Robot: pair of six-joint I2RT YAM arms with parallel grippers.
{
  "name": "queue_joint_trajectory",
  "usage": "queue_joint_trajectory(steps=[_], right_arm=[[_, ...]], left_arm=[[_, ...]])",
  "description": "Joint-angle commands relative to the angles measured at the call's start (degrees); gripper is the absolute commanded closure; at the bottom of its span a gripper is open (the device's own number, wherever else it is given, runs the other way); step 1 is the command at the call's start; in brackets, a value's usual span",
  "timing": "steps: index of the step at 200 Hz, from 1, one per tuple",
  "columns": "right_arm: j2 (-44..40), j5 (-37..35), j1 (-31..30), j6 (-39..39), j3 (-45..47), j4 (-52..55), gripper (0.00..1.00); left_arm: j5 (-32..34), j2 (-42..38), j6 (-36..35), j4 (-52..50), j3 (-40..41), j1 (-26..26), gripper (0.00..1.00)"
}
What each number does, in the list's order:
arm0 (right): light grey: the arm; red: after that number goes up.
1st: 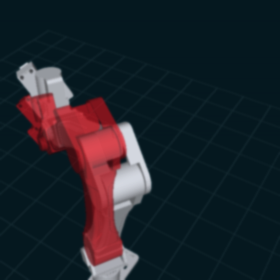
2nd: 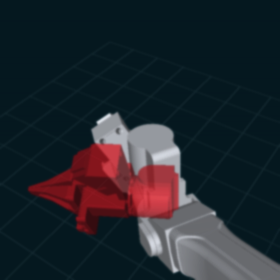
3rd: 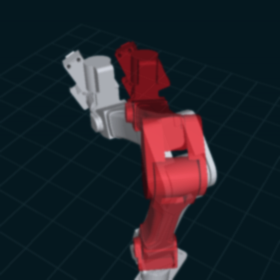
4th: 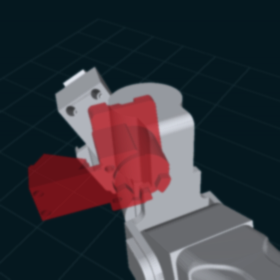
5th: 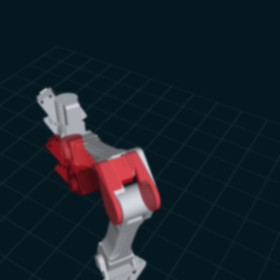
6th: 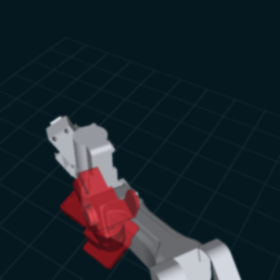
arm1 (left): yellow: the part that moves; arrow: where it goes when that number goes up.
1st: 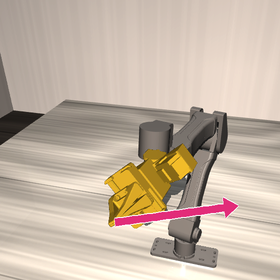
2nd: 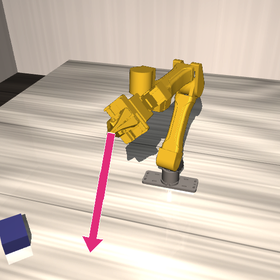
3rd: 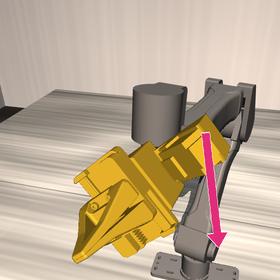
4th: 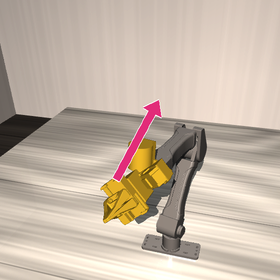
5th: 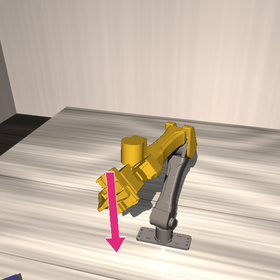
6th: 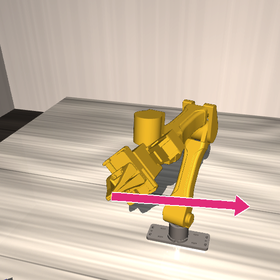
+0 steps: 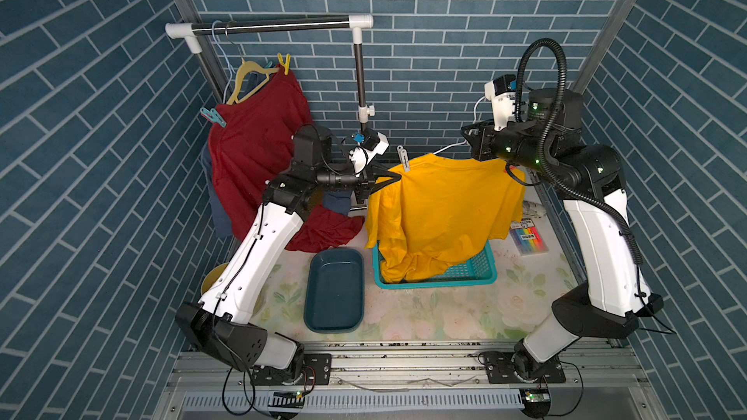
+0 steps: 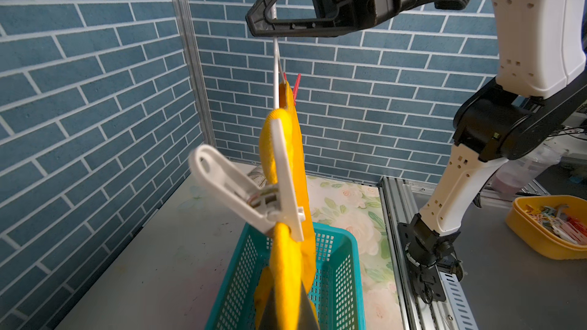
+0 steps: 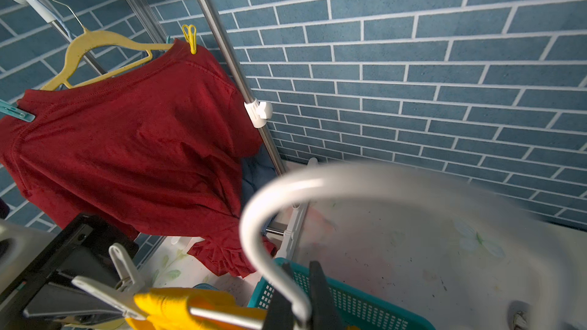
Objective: Remove the clothespins securing t-shirts to the hanger
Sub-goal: Pick up the hanger from the clothes rail, then remove the clothespin from the hanger.
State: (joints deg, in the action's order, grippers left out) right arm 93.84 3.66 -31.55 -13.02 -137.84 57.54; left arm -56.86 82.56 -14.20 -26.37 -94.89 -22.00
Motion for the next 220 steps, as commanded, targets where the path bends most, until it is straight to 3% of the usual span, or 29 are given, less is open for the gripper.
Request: queue_joint_trajectory(steps=[1,27,68,113,150,180,220], right_arm=[[-1.3,-1.5,0.3,4.7,2.1,-2.1,1.00],[-3.1,-1.0,0.3,6.8,5.6,-4.2,1.00],[-5.1,1.1,0.3,10.2,9.2,-4.7,1.00],[-7.6,5.7,0.3,11.6,14.9,-7.1,1.00],[-7.5,11.0,0.3,14.3,14.9,-5.0,1.00],[-7.4,15.9,0.3,17.3,15.2,-3.1,1.00],[-7.2,21.5,0.4,21.4,14.8,-1.0,1.00]], left_arm=[[2.0,-1.8,-2.0,-2.6,-0.4,0.3,0.78],[2.9,-1.9,-3.2,-8.1,-2.4,0.4,0.49],[7.3,-1.8,0.4,-11.6,-5.3,0.5,0.19],[3.8,1.9,3.8,-11.2,-8.5,0.7,0.16],[3.1,1.4,-3.1,-8.8,-6.8,0.7,0.17],[2.3,0.6,-12.6,-8.9,-5.7,0.8,0.19],[2.2,2.8,-20.4,-16.7,-11.0,1.8,0.19]])
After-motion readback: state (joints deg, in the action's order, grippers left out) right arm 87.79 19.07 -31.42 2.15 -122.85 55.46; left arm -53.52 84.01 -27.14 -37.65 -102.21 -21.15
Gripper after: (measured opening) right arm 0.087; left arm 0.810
